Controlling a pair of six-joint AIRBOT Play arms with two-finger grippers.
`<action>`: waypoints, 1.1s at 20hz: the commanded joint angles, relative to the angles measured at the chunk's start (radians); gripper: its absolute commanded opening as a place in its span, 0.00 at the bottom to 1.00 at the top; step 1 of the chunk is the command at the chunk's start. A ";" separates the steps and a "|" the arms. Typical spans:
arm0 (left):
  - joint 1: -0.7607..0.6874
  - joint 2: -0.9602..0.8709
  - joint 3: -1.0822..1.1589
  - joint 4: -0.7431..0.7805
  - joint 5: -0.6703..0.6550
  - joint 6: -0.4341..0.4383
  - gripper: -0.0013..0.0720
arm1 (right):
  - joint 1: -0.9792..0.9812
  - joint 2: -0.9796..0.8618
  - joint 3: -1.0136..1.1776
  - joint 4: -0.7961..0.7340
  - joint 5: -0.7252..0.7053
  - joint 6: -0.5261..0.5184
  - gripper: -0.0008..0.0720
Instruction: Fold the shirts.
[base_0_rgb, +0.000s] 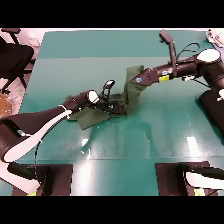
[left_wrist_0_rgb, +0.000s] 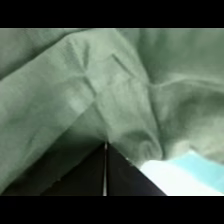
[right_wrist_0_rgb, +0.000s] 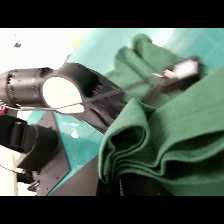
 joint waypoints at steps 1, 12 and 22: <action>-0.044 0.000 0.001 -0.040 0.039 0.018 0.06 | 0.093 0.004 0.001 0.003 -0.062 0.021 0.04; -0.102 0.000 0.001 -0.054 0.064 0.024 0.06 | 0.230 0.004 0.002 0.105 -0.114 0.033 0.04; -0.019 0.094 0.000 0.039 -0.034 0.056 0.05 | 0.183 0.004 0.001 0.101 -0.122 0.032 0.04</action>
